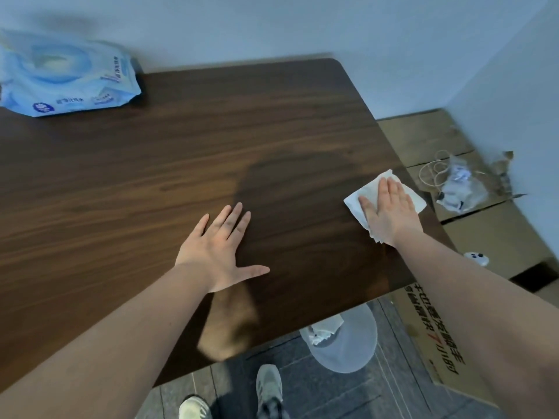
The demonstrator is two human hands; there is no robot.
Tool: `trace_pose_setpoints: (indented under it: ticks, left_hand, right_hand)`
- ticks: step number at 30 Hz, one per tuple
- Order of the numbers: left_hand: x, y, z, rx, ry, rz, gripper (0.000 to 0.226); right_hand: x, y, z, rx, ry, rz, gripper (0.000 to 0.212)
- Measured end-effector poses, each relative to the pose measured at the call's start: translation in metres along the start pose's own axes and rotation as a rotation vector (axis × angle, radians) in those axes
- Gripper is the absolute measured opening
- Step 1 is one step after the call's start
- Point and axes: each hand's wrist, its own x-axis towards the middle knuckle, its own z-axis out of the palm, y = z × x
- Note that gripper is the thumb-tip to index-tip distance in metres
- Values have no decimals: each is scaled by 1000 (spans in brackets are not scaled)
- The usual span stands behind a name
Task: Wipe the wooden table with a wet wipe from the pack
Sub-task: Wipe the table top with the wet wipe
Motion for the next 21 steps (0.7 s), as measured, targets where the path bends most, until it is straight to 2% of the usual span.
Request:
trace_pose_setpoints:
  ticks: [6, 11, 14, 17, 21]
  left_hand:
    - [-5, 4, -1, -59, 57, -11, 105]
    - [-24, -10, 1, -134, 119, -76, 98]
    - [-55, -53, 12, -194, 155, -134, 99]
    - [-99, -109, 30, -152, 142, -209, 102]
    - [-168, -185, 59, -132, 126, -406, 107]
  right_hand:
    - [-13, -24, 4, -68, -40, -100, 75]
    - [-34, -85, 12, -39, -56, -215, 76]
    - [-46, -142, 19, -62, -62, -308, 77]
    - [-70, -207, 25, -84, -59, -432, 76]
    - [-111, -298, 32, -100, -32, -627, 75]
